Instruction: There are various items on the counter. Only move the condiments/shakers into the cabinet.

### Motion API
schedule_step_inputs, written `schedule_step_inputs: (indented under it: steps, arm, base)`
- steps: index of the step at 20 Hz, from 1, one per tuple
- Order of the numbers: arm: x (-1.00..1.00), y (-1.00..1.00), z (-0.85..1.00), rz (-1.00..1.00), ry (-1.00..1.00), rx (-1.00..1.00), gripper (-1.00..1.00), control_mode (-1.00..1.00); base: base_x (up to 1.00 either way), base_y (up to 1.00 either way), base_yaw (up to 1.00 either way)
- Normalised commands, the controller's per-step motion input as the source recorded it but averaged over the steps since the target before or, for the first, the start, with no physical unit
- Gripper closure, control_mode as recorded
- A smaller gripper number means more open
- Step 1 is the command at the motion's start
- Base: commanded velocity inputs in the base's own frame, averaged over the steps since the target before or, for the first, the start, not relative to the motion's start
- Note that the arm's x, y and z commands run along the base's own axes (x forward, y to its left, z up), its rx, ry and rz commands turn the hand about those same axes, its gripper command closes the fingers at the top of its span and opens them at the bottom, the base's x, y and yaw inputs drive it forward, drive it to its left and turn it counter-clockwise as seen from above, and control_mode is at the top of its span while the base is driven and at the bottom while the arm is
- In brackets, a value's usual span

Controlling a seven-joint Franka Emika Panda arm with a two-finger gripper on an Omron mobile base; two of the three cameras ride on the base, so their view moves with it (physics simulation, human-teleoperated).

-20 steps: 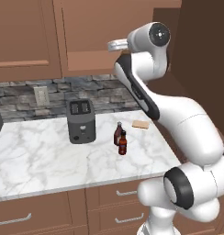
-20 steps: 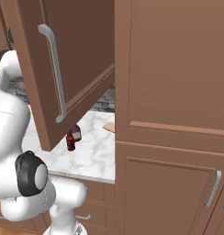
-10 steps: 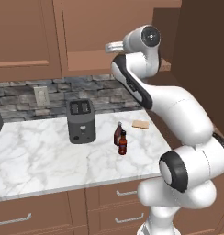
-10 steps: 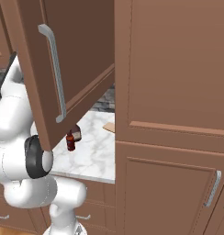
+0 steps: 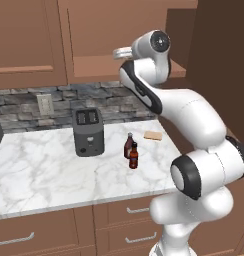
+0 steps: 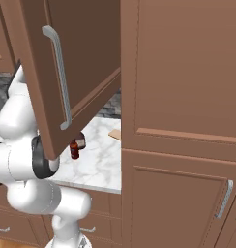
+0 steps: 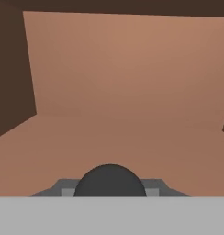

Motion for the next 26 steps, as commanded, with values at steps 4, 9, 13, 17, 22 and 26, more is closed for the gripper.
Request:
schedule_step_inputs:
  steps: [4, 9, 13, 17, 22, 26]
  arm:
    - [0.21, 0.0, 0.0, 0.0, 0.01, 0.0, 1.0, -1.0]
    - [-0.04, 0.33, 0.01, 0.0, -0.13, -0.01, 1.0, -1.0]
    - [0.02, 0.2, 0.0, 0.0, -0.02, 0.0, 1.0, -1.0]
    - [0.17, 0.0, 0.0, 0.0, 0.0, 0.0, 1.0, -1.0]
    - [0.56, -0.01, 0.0, 0.0, 0.02, 0.0, 1.0, -1.0]
    - [0.71, 0.0, 0.0, 0.0, 0.07, 0.0, 1.0, -1.0]
  base:
    - [0.0, 0.0, 0.0]
    - [0.0, 0.0, 0.0]
    - [0.0, 0.0, 0.0]
    - [0.0, 0.0, 0.0]
    - [0.0, 0.0, 0.0]
    - [0.0, 0.0, 0.0]
